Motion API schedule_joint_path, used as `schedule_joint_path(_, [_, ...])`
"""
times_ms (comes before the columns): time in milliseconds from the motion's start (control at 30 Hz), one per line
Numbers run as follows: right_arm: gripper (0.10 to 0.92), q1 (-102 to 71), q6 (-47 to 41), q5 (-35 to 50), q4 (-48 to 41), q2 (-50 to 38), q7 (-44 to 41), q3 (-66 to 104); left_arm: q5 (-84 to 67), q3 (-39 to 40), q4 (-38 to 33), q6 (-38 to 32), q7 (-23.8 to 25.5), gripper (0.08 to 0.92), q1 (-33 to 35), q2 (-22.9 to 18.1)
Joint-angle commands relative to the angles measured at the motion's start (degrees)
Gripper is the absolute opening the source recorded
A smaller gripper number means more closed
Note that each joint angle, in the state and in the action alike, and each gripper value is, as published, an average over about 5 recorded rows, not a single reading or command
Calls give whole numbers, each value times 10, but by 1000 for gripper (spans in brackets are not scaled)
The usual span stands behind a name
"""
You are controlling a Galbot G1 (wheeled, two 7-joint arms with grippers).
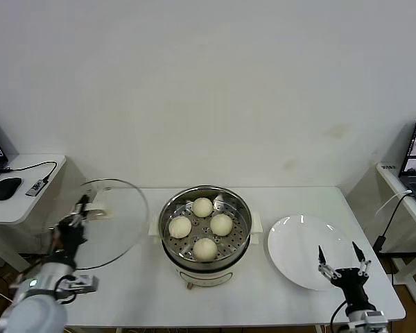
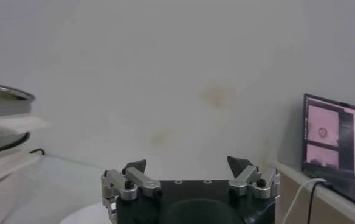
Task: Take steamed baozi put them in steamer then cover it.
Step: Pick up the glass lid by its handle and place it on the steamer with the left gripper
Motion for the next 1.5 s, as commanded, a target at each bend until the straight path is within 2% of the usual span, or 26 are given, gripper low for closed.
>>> schedule_joint_path(33, [823, 2, 2, -67, -6, 28, 7, -29, 31, 274, -37, 111, 71, 137, -200, 24])
schedule_joint_path(233, [823, 12, 29, -147, -28, 39, 32, -32, 116, 323, -35, 134, 141, 137, -227, -34])
schedule_joint_path(367, [823, 14, 36, -157, -37, 40, 38, -33, 157, 348, -13, 140, 167, 137, -247, -83])
schedule_joint_path(567, [823, 16, 35, -147, -40, 40, 38, -34, 187, 381, 38, 144, 181, 137, -283, -137])
schedule_joint_path(967, [823, 12, 41, -151, -39, 37, 39, -32, 218, 405, 117, 133, 172, 137, -304, -211])
schedule_joint_path(1167, [823, 11, 42, -148, -40, 35, 37, -30, 230, 410, 141, 132, 167, 137, -310, -236])
schedule_joint_path(1500, [823, 11, 44, -146, -45, 33, 36, -30, 246, 404, 151, 128, 165, 137, -298, -238])
